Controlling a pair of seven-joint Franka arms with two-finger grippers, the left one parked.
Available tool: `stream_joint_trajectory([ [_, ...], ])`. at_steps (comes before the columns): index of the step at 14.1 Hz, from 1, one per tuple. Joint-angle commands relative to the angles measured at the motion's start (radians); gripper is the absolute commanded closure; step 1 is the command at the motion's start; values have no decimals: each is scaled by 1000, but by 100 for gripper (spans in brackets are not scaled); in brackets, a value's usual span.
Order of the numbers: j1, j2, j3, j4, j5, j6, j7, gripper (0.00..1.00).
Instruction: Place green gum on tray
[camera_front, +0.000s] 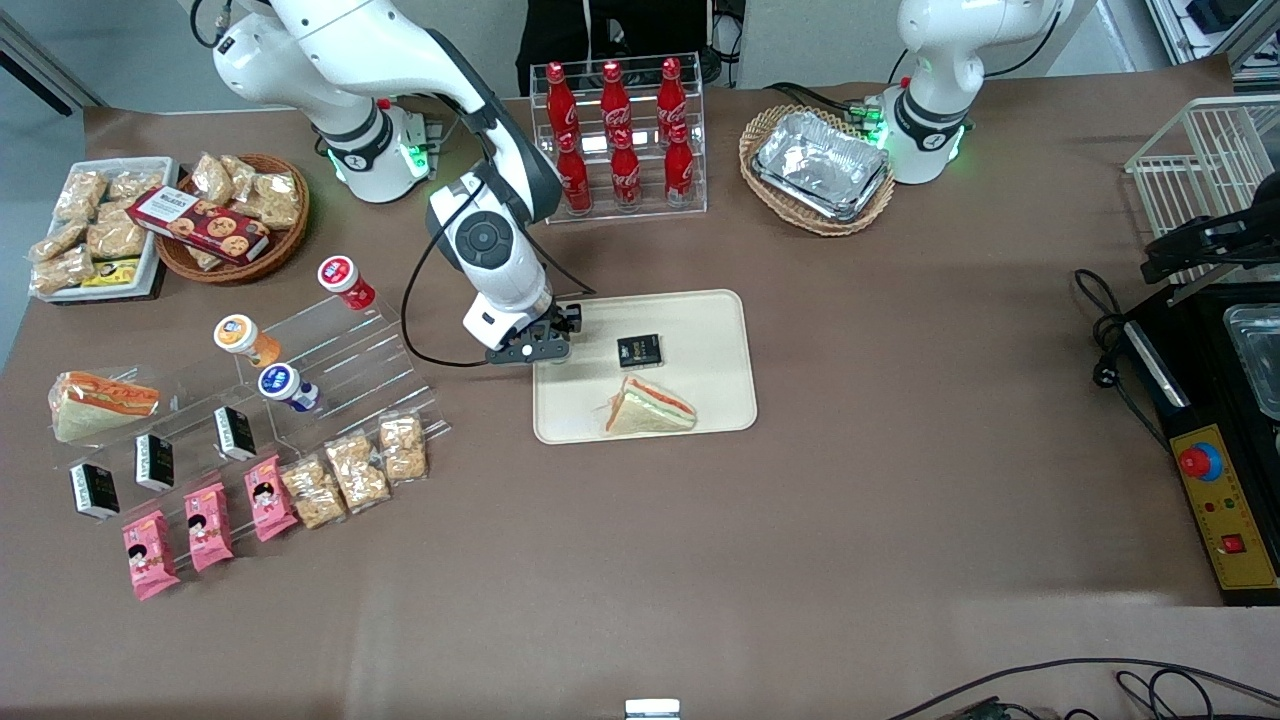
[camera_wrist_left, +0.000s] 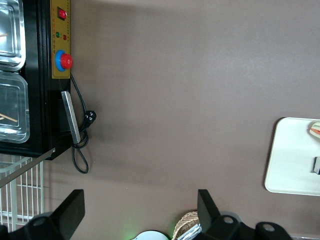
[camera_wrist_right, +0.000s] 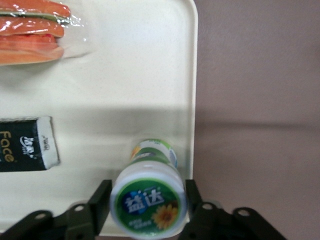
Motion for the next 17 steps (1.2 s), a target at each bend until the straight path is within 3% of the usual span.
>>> stream_joint_trajectory([
  [1, 12, 1, -7, 1, 51, 15, 3, 1],
  [5, -40, -67, -22, 8, 50, -46, -41, 1],
  [11, -312, -228, -28, 30, 42, -302, -377, 1],
  [17, -578, -254, -28, 252, -57, -641, -515, 1],
])
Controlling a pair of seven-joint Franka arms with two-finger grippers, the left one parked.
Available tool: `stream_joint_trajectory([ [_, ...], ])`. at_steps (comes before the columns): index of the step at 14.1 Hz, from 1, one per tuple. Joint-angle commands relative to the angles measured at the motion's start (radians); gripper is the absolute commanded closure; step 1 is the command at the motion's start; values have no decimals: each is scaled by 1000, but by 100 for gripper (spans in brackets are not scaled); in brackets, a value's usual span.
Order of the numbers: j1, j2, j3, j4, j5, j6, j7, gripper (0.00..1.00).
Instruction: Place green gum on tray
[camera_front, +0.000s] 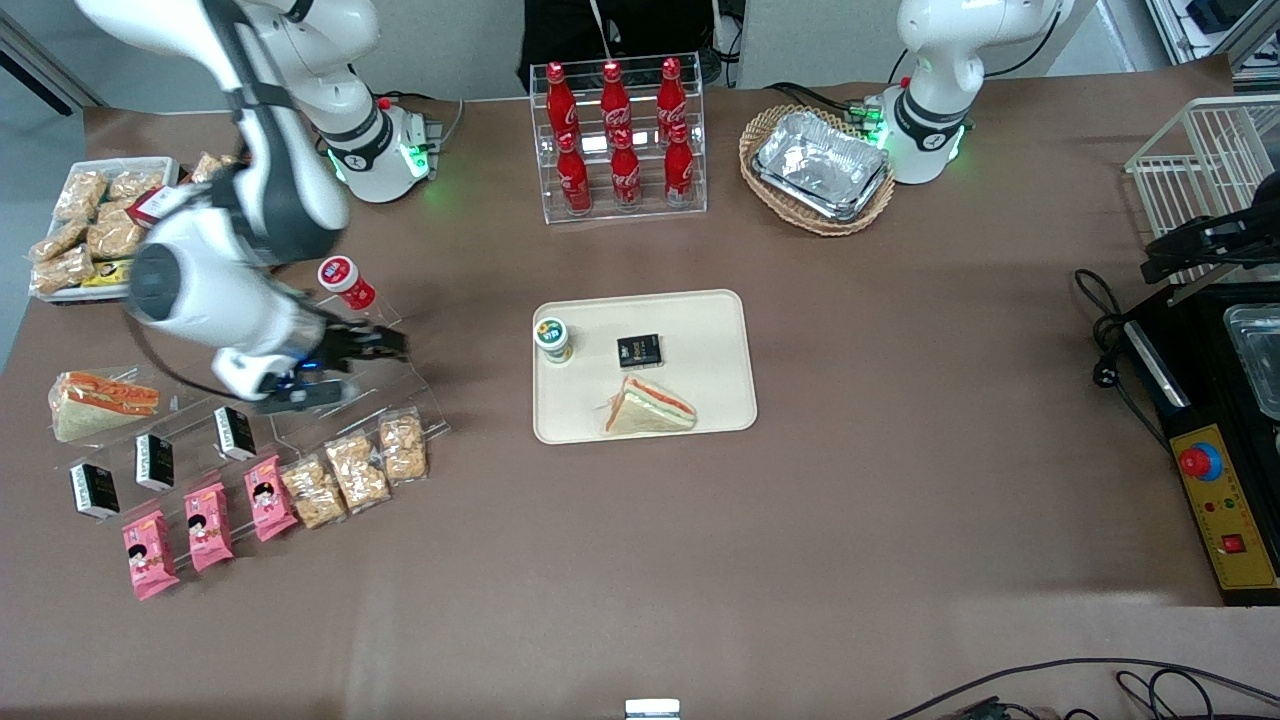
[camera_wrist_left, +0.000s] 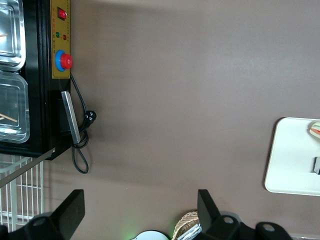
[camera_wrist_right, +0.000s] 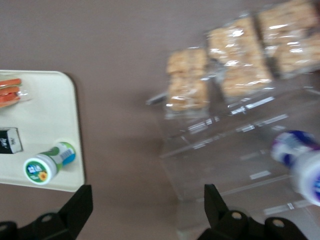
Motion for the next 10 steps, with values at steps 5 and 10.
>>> stream_joint_trajectory([
  [5, -165, 12, 11, 366, -129, -352, -16, 0],
  [10, -178, 31, -11, 540, -135, -452, -14, 0],
])
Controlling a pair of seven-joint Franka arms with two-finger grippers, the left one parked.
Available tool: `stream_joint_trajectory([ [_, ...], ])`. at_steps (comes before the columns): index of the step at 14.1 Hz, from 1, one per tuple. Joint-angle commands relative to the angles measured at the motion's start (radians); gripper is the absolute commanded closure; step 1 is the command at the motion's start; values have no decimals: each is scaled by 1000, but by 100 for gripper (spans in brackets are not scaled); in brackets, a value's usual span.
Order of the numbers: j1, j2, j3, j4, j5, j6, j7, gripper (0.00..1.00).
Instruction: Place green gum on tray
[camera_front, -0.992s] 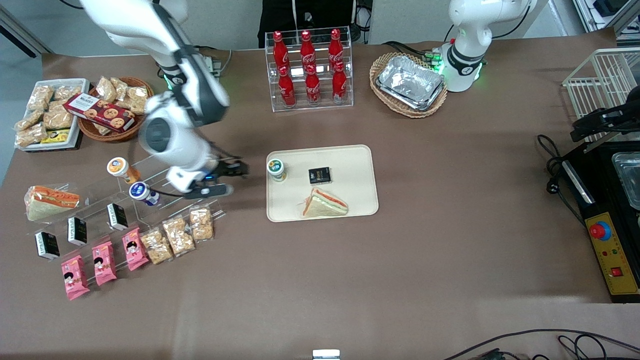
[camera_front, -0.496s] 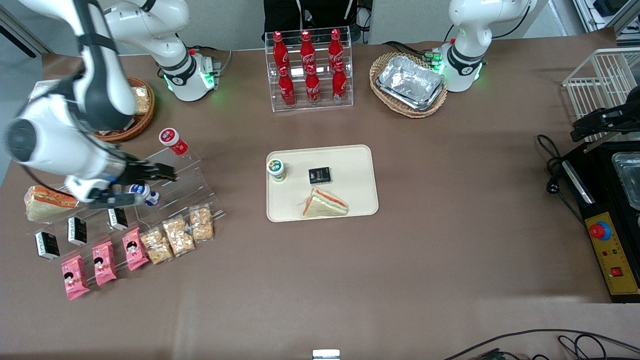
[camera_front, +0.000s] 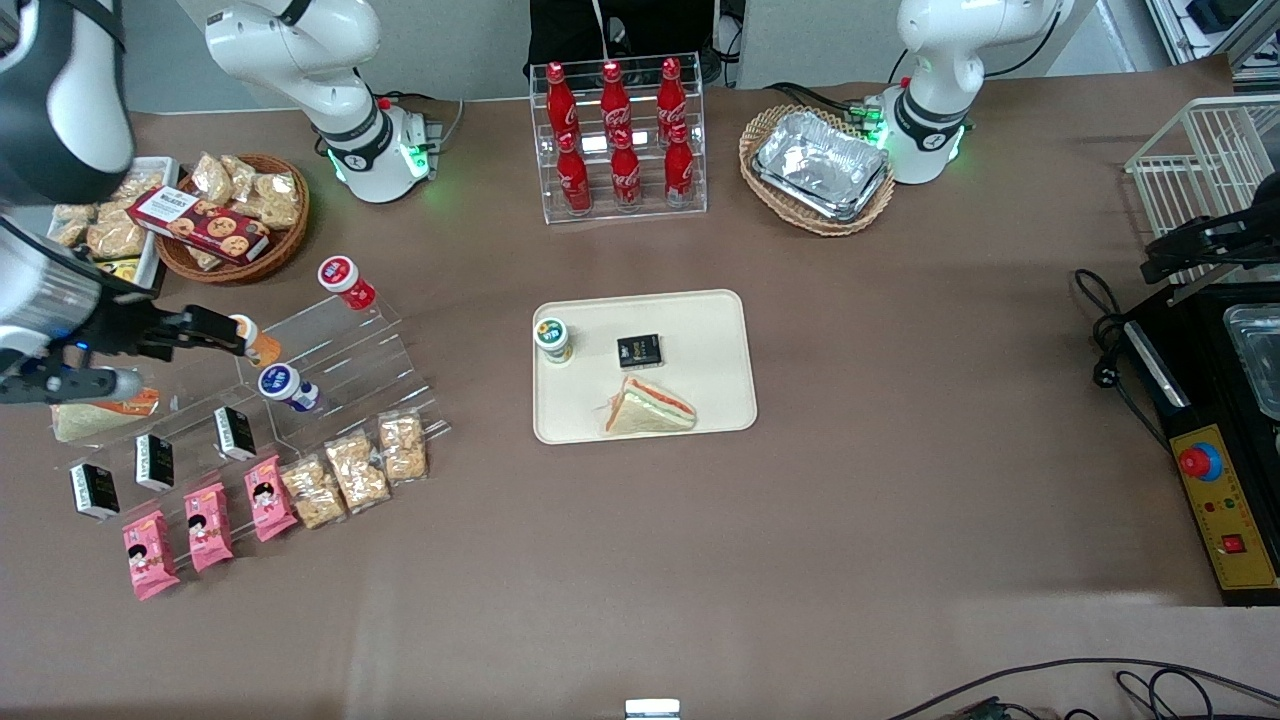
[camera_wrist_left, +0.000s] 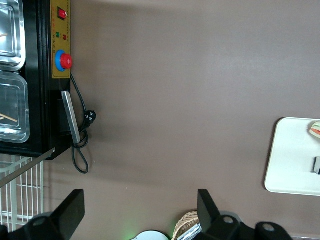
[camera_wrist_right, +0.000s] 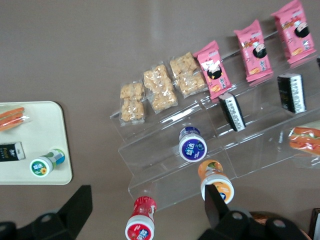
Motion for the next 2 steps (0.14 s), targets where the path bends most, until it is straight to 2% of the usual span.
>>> stream_joint_trajectory([
  [1, -7, 34, -9, 107, -20, -52, 1, 0],
  [2, -7, 34, -9, 122, -22, -55, 1, 0],
])
